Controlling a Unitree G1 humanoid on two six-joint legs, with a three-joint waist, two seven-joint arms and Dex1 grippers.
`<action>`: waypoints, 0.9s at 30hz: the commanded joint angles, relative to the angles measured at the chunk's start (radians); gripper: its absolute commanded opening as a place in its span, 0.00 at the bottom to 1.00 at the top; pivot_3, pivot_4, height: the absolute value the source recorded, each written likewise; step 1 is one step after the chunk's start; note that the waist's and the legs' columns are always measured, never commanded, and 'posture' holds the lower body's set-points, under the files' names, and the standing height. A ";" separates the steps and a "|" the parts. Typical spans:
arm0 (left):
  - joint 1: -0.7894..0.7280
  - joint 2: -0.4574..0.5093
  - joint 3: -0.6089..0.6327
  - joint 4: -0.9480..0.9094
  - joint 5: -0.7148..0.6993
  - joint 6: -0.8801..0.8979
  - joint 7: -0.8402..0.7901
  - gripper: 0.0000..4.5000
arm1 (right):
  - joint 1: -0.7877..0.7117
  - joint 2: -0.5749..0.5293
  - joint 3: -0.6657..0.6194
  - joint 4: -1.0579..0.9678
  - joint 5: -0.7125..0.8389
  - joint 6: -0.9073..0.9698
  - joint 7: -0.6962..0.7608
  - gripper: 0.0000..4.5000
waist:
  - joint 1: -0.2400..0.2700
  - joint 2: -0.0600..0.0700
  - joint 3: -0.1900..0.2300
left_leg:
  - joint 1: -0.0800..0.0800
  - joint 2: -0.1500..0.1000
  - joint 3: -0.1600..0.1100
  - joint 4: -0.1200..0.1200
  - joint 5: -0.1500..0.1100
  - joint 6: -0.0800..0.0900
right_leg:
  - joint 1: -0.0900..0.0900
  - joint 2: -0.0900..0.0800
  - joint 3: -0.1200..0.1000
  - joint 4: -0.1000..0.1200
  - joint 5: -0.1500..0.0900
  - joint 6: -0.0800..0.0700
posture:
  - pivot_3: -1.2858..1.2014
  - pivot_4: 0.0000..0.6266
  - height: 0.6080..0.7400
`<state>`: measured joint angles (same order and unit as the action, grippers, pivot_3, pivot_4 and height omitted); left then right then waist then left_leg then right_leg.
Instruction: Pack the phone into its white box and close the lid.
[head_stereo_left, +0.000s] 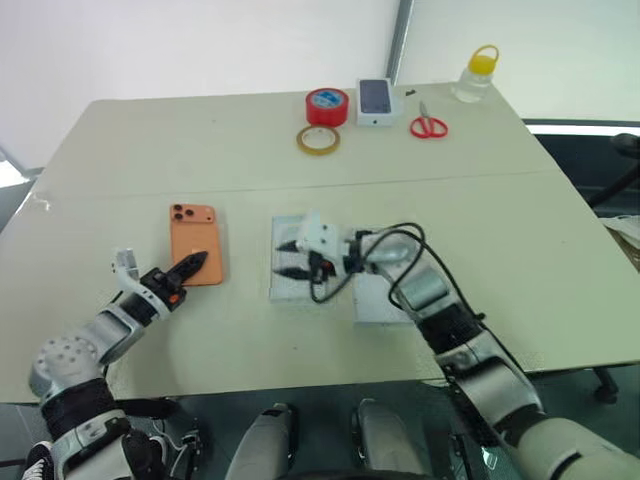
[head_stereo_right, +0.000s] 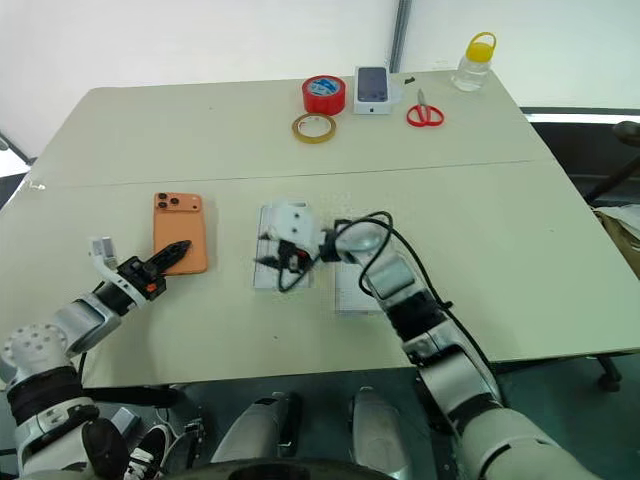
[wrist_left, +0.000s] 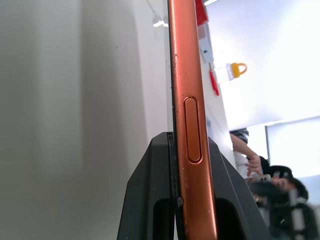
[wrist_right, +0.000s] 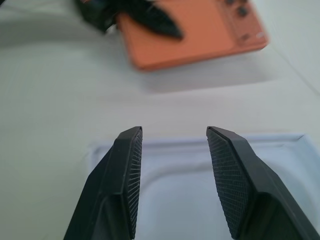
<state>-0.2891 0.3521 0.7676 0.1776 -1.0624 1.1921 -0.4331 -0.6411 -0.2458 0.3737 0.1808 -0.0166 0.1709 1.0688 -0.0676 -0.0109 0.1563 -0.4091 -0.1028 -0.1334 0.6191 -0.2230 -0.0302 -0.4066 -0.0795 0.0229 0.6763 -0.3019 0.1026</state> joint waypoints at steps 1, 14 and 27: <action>-0.011 0.002 0.036 -0.073 -0.106 0.003 0.038 0.00 | 0.024 -0.058 0.016 -0.106 0.015 -0.104 0.053 0.41 | -0.001 0.000 0.000 | 0.000 0.000 0.000 0.000 0.000 0.000 | 0.000 0.000 0.000 0.000 0.000 0.000 | 0.52 0.24 1.00; -0.009 -0.010 -0.057 -0.143 -0.197 -0.018 0.134 0.00 | 0.085 -0.100 0.046 -0.058 -0.025 -0.216 0.010 0.41 | 0.026 -0.003 0.001 | 0.000 0.000 0.001 0.001 0.000 -0.001 | 0.002 0.000 0.000 -0.002 0.000 0.000 | 0.52 0.24 1.00; -0.005 -0.015 -0.111 -0.169 -0.222 -0.055 0.182 0.00 | 0.073 -0.111 0.076 0.022 -0.080 -0.243 -0.010 0.01 | 0.028 -0.004 0.001 | 0.000 0.000 0.001 0.002 0.001 -0.002 | 0.003 0.000 0.000 -0.004 0.000 0.000 | 0.52 0.24 1.00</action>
<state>-0.2871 0.3327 0.6492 0.0645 -1.2390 1.1582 -0.2455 -0.5588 -0.3571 0.4478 0.1985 -0.0898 -0.0604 1.0654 -0.0398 -0.0148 0.1574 -0.4091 -0.1028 -0.1326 0.6208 -0.2217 -0.0325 -0.4034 -0.0795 0.0225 0.6726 -0.3019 0.1025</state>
